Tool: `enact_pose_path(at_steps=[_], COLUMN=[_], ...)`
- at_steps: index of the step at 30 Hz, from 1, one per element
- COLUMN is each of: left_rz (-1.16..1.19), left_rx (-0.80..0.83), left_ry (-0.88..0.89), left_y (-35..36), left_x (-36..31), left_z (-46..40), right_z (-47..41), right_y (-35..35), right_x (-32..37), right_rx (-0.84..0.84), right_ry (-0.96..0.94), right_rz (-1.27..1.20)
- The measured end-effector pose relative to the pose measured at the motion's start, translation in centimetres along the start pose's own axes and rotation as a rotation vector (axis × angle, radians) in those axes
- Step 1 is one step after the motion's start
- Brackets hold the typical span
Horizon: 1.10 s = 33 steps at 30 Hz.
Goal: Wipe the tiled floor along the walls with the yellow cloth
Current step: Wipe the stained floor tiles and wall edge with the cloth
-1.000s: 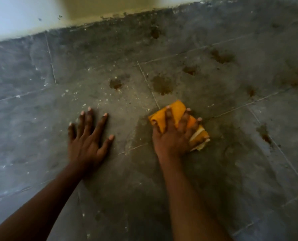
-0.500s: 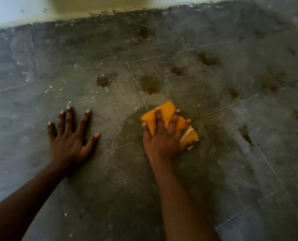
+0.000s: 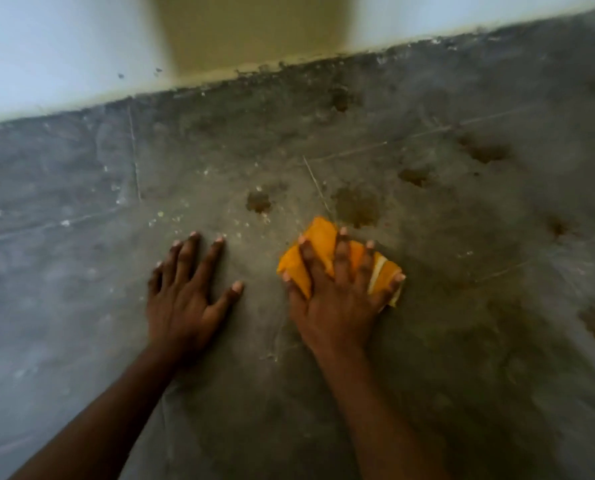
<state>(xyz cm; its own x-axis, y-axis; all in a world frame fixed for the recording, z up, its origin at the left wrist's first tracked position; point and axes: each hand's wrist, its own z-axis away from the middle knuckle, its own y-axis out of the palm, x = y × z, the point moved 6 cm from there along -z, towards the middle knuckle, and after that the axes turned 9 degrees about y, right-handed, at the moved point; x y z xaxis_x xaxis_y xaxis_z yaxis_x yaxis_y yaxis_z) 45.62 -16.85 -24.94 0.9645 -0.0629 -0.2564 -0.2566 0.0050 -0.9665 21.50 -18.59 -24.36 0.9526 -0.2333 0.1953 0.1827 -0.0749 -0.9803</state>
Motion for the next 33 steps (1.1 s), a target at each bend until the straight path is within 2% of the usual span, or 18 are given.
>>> enact_pose_path(at_steps=[2, 4, 6, 8, 10, 13, 16, 24, 27, 32, 33], left_rz=[0.037, 0.051, 0.056, 0.054, 0.029, 0.019, 0.034, 0.034, 0.075, -0.033, -0.040], left_rx=[0.003, 0.001, 0.001, -0.001, -0.007, 0.010, 0.007, -0.008, -0.005, -0.040, -0.047], left_ry=[-0.016, 0.002, 0.012, -0.006, -0.014, -0.055, -0.066, -0.086, -0.066, 0.007, 0.016], left_y=[-0.2, -0.3, -0.1, 0.1, 0.4, 0.6, 0.5, 0.3, -0.1, -1.7, -1.6], left_x=[0.1, 0.0, 0.1, 0.3, 0.1, 0.3, 0.3, 0.4, 2.6, 6.4, 6.4], left_z=[-0.2, 0.0, -0.1, -0.1, -0.2, -0.1, 0.2, -0.1, -3.9, -11.0, -11.0], right_z=[2.3, 3.8, 2.8, 0.0, -2.6, -3.5, -2.6, -6.4, -7.3, -9.1, -10.5], right_y=[0.3, 0.2, -0.2, -0.2, 0.6, 1.3, 1.6, 1.5, 1.8, 1.8, 1.9], right_x=[0.2, -2.4, -4.4, -2.8, 1.4, 7.0, 7.0, 10.1, 10.5, 9.1, 9.1], right_rx=[0.010, 0.011, -0.018, 0.006, 0.079, 0.071, 0.054, 0.050, 0.086, 0.123, 0.100], right_ry=[-0.157, -0.149, 0.054, 0.292, 0.362, 0.062, -0.111, -0.142, -0.156, -0.497, -0.474], right_rz=[0.014, 0.057, 0.068, 0.008, -0.045, -0.042, -0.008, 0.005, 0.028, 0.058, 0.063])
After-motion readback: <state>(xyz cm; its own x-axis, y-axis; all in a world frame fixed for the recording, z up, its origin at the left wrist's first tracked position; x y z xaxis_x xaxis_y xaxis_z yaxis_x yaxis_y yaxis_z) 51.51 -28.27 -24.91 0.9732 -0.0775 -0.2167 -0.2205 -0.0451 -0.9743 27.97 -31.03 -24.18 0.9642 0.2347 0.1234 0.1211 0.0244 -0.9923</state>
